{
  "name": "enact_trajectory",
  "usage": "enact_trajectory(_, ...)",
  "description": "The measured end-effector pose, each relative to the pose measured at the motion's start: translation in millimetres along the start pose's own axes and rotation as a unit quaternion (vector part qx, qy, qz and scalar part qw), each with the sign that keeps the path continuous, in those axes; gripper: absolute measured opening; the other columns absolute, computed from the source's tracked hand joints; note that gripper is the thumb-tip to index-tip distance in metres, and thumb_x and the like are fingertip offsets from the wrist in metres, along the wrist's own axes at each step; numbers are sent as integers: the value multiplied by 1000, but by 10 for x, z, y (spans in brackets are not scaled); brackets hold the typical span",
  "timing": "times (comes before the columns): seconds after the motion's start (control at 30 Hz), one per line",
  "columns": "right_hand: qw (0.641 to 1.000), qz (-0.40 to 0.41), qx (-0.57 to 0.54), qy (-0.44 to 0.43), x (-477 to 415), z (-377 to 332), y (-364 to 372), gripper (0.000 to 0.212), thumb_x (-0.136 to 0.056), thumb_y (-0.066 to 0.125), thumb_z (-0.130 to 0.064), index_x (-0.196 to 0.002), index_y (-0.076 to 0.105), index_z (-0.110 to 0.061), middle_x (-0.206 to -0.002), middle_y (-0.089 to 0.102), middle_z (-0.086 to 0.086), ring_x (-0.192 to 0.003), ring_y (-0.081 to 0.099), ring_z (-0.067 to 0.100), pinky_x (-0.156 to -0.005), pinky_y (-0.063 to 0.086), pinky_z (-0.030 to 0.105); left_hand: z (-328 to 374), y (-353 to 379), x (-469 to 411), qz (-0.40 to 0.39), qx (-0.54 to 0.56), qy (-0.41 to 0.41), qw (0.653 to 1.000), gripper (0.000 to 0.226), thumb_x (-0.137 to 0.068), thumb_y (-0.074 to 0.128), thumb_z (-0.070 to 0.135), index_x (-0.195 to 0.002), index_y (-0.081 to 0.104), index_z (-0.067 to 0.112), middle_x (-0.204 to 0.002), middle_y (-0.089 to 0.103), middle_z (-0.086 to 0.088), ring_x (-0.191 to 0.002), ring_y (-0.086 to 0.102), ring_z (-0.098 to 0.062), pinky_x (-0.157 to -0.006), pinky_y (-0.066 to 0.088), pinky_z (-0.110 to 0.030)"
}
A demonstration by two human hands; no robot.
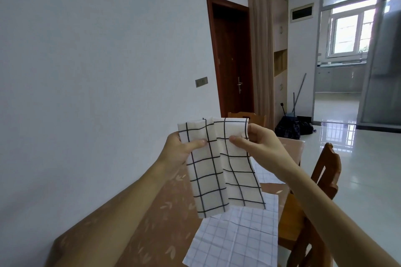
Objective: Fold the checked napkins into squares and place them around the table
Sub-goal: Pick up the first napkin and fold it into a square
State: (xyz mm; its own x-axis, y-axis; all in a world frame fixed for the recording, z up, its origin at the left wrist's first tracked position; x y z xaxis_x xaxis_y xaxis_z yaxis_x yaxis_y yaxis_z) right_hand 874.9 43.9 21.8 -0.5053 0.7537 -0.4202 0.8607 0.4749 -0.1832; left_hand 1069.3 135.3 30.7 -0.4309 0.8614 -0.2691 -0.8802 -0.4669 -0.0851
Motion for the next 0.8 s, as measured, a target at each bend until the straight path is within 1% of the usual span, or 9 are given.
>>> enact_trajectory(0.1,999,-10,-15,-35,30,-116,115,33,-84,78,-30,-114,64,-25,-99,76,-9,-93,71,3,-80,58,22,28,71,7,-6,-8,9,1000,23,-85,74,1,-107,74,4,-100,79,-11,-93,76,-24,-76,62,-32)
enact_trajectory(0.2,998,-21,6,-63,34,-165,189,28,-86,78,-27,-110,65,-33,-100,74,-12,-94,69,-3,-75,55,14,67,104,6,2,-5,17,1000,23,-85,74,1,-108,75,6,-99,79,-10,-93,76,-25,-78,62,-36)
enact_trajectory(0.27,996,-3,31,-78,41,-192,220,21,-88,76,-24,-102,67,-36,-95,74,-13,-91,69,-3,-74,55,14,86,108,-11,8,-6,19,1000,23,-85,74,2,-107,75,7,-99,79,-10,-94,76,-26,-83,62,-41)
enact_trajectory(0.37,995,47,41,-82,46,-211,253,19,-89,72,-18,-106,68,-24,-96,73,-8,-90,68,5,-74,58,22,115,114,-20,14,-10,31,999,23,-85,74,3,-107,76,10,-102,78,-9,-98,75,-26,-90,59,-47)
enact_trajectory(0.47,993,64,61,-78,30,-217,306,20,-90,66,-14,-110,64,-20,-97,70,-9,-88,66,7,-74,59,28,102,120,-16,8,-35,58,998,24,-87,73,3,-110,75,11,-106,78,-7,-104,73,-22,-94,58,-45)
enact_trajectory(0.53,992,67,52,-88,34,-232,344,23,-91,66,-15,-112,61,-19,-96,68,-8,-84,64,7,-69,58,28,99,136,0,7,-44,71,997,24,-88,74,6,-111,75,12,-108,77,-6,-106,72,-21,-94,58,-43)
enact_trajectory(0.6,991,58,33,-113,62,-261,397,31,-91,68,-19,-120,57,-21,-95,65,-6,-80,64,7,-64,56,25,94,154,4,5,-43,67,997,22,-89,74,13,-112,76,15,-106,78,-5,-106,72,-23,-93,59,-42)
enact_trajectory(0.7,990,16,29,-134,111,-252,503,44,-91,70,-25,-132,53,-26,-99,64,-7,-82,66,10,-68,58,27,122,174,43,10,-18,29,999,22,-92,71,34,-105,78,18,-101,79,-5,-103,73,-25,-90,59,-42)
enact_trajectory(0.8,986,4,44,-158,144,-210,543,49,-92,71,-31,-136,51,-29,-101,63,-6,-84,66,13,-70,59,29,113,148,22,17,2,-7,1000,34,-93,65,48,-102,79,18,-102,77,-12,-104,72,-33,-96,55,-51)
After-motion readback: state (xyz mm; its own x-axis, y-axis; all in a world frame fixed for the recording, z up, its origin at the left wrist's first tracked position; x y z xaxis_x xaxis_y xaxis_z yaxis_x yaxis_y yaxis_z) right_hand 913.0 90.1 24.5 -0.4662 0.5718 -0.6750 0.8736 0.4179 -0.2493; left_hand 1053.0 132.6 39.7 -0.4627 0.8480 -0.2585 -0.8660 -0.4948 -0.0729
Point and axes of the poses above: each hand's wrist, its own x-axis away from the middle knuckle, its own y-axis out of the palm, z = x × y, the point moved 5 cm from there along -x, towards the middle knuckle
